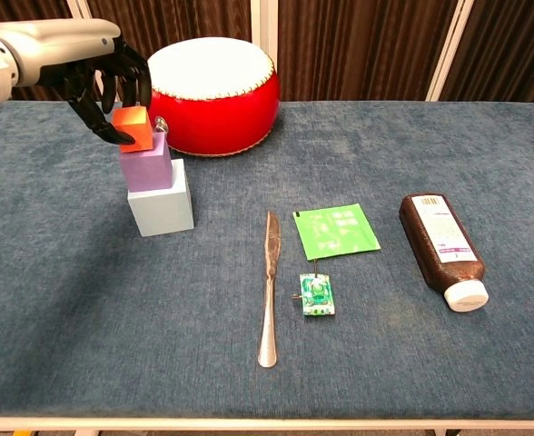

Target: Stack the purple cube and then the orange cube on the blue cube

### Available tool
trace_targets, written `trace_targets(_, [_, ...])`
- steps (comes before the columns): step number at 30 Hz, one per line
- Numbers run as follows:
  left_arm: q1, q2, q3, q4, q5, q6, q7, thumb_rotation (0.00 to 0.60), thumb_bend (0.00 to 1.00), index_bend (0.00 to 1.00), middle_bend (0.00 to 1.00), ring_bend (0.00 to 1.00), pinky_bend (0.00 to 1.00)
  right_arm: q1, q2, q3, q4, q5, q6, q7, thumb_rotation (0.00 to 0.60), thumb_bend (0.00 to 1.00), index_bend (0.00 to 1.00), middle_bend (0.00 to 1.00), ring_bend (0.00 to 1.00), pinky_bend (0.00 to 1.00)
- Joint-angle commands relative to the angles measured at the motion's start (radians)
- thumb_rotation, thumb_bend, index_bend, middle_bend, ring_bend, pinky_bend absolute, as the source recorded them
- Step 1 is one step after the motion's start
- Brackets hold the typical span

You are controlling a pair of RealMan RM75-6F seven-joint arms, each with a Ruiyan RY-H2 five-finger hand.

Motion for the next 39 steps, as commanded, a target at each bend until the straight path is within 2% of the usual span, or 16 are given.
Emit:
trace_targets(1, [-0.002, -0.004, 0.001, 0.005, -0.001, -0.003, -0.003, 0.6, 0.26, 0.54, 0.65, 0.57, 0.63, 0.0, 0.0, 0.0, 0.001, 0.002, -0.001, 0.0, 0.6, 0.22, 0.0, 0.0, 0.0, 0.0])
trace_targets(20, [-0.008, -0.007, 0.008, 0.013, 0.0, -0.013, -0.012, 0.6, 0.26, 0.52, 0.64, 0.57, 0.63, 0.002, -0.001, 0.0, 0.0, 0.005, -0.003, -0.004, 0.6, 0.22, 0.0, 0.0, 0.0, 0.0])
trace_targets(26, [-0.006, 0.0, 0.01, 0.01, 0.004, -0.02, -0.025, 0.6, 0.24, 0.46, 0.58, 0.55, 0.63, 0.002, 0.0, 0.0, 0.001, 0.004, -0.004, -0.002, 0.6, 0.22, 0.0, 0.0, 0.0, 0.0])
trace_targets(30, [-0.005, 0.013, 0.005, -0.001, 0.009, -0.028, -0.044, 0.6, 0.19, 0.37, 0.51, 0.5, 0.6, 0.001, 0.0, -0.001, 0.001, 0.001, -0.004, 0.0, 0.6, 0.22, 0.0, 0.0, 0.0, 0.0])
trace_targets(36, [-0.009, 0.072, 0.003, -0.056, -0.011, -0.067, -0.055, 0.6, 0.12, 0.32, 0.41, 0.42, 0.54, 0.002, 0.001, -0.001, 0.003, 0.0, -0.004, 0.002, 0.6, 0.22, 0.0, 0.0, 0.0, 0.0])
trace_targets(39, [-0.004, 0.123, 0.018, -0.106, -0.017, -0.049, -0.02, 0.6, 0.1, 0.31, 0.39, 0.4, 0.51, 0.001, 0.002, -0.002, 0.003, 0.0, -0.006, 0.002, 0.6, 0.22, 0.0, 0.0, 0.0, 0.0])
